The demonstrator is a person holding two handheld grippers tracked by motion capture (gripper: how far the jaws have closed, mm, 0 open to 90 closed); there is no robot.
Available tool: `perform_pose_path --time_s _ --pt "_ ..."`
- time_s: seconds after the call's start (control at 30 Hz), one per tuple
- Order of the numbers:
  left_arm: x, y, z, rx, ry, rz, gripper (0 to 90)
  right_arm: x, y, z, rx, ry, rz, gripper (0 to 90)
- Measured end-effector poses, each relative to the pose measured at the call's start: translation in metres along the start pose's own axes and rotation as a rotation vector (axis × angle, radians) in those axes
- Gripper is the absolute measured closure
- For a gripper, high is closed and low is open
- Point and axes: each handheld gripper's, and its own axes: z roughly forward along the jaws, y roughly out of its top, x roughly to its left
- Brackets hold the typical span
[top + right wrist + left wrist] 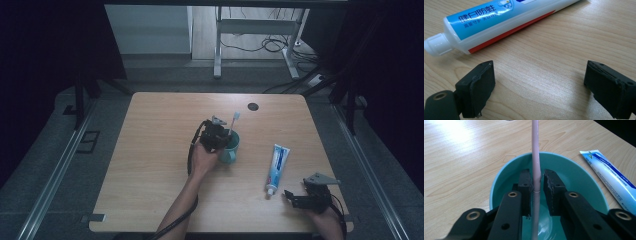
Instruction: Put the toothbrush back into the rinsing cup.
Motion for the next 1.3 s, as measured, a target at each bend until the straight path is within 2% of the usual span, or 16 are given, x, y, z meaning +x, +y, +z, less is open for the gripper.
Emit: perform_pose_path --time_s 0.63,0.9,1.07,1.3 --pt "-0.008 0.005 -0.013 -0.036 0.025 0.032 57.9 0.000 0.000 0.000 -0.001 -0.001 -0.002 10.0" --pt "-0.008 0.011 -0.024 -0.062 0.026 0.042 47.0 0.000 0.000 0.000 0.000 0.000 -0.001 10.0" --pt "-0.008 0.014 -0.031 -0.064 0.007 0.042 38.8 0.000 0.000 0.000 -0.001 0.000 -0.001 10.0" --pt "-0.010 0.017 -0.039 -0.055 0.007 0.063 26.8 0.000 0.000 0.000 -0.001 0.000 -0.001 10.0"
